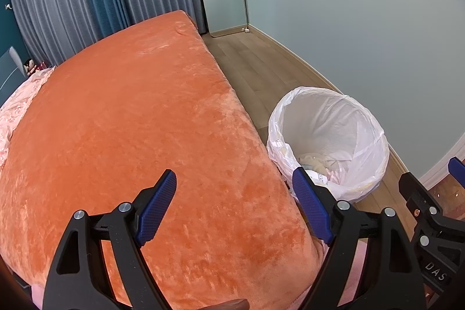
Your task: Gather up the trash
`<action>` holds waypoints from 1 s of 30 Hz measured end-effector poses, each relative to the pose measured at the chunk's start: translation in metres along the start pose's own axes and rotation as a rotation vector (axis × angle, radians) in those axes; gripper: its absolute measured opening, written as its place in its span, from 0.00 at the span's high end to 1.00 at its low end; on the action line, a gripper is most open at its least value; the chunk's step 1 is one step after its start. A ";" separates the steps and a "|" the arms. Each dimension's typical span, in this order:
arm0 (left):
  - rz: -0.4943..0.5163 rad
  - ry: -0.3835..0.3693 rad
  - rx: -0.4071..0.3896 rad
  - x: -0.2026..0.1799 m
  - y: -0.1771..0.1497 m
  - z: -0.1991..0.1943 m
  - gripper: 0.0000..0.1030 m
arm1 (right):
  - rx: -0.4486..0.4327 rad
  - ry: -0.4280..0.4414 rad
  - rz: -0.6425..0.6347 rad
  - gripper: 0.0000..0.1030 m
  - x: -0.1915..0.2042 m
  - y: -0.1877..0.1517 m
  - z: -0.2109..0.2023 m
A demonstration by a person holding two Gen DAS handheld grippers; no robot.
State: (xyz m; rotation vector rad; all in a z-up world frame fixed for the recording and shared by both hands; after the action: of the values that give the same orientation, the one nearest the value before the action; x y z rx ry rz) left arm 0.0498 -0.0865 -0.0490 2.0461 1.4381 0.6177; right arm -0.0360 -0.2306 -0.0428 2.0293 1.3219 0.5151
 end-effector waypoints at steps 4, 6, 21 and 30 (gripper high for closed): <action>0.001 -0.001 0.001 -0.001 0.000 0.000 0.24 | -0.001 0.000 0.000 0.07 -0.001 0.000 0.000; 0.000 0.000 0.000 -0.001 0.000 0.000 0.24 | 0.000 -0.001 0.001 0.07 -0.001 0.000 0.000; -0.001 0.000 0.001 -0.002 -0.001 0.000 0.24 | 0.002 -0.004 0.003 0.07 -0.001 -0.002 0.000; -0.001 -0.005 -0.003 -0.003 -0.001 -0.001 0.24 | -0.001 -0.008 0.002 0.07 -0.001 -0.003 0.000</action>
State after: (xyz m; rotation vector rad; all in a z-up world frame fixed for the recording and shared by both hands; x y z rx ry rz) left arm 0.0473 -0.0892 -0.0491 2.0431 1.4343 0.6135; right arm -0.0383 -0.2304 -0.0442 2.0301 1.3152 0.5079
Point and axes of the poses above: each gripper's, at about its wrist camera, not at the fingertips, and z roughly the way its jaws point, x to its left, y to its top, the point moved 2 cm from there along z, roughly the way its jaws point, and after that the axes turned 1 degree about -x, right-handed, at the moved point
